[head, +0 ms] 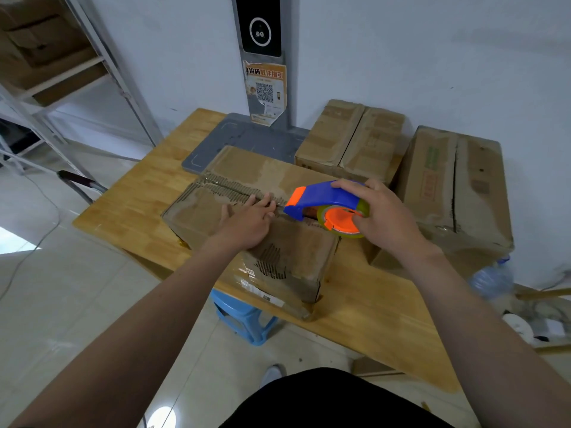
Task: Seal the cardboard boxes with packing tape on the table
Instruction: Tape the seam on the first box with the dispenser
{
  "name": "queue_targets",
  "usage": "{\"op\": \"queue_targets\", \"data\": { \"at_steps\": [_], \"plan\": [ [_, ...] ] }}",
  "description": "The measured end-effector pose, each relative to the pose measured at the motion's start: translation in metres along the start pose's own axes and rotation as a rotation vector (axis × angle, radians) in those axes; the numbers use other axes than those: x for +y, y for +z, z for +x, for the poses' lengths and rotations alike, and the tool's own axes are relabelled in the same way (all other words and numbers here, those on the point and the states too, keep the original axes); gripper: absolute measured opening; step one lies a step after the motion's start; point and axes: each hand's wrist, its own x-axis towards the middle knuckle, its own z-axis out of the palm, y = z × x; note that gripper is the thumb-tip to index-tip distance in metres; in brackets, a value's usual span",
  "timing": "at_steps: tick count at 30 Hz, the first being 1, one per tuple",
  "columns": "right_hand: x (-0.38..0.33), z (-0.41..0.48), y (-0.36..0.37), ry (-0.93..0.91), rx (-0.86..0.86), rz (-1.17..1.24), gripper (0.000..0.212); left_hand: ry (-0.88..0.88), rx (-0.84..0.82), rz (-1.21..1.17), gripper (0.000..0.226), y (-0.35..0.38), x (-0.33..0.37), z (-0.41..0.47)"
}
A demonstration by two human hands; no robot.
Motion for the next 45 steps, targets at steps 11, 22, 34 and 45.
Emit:
{"op": "queue_targets", "data": {
  "at_steps": [11,22,34,45],
  "plan": [
    [0.039,-0.026,-0.026,-0.071,0.100,-0.029,0.087,0.024,0.033,-0.006,0.051,0.008,0.005,-0.004],
    [0.058,-0.041,-0.024,-0.042,0.105,-0.025,0.081,-0.055,-0.148,0.103,0.085,0.006,0.030,-0.013],
    [0.058,-0.044,-0.022,-0.008,0.078,0.023,0.081,-0.049,-0.035,0.174,0.129,0.045,0.095,-0.021],
    [0.024,-0.032,0.004,-0.047,-0.031,0.014,0.085,-0.104,0.097,0.161,0.108,0.035,0.048,-0.026]
  ]
}}
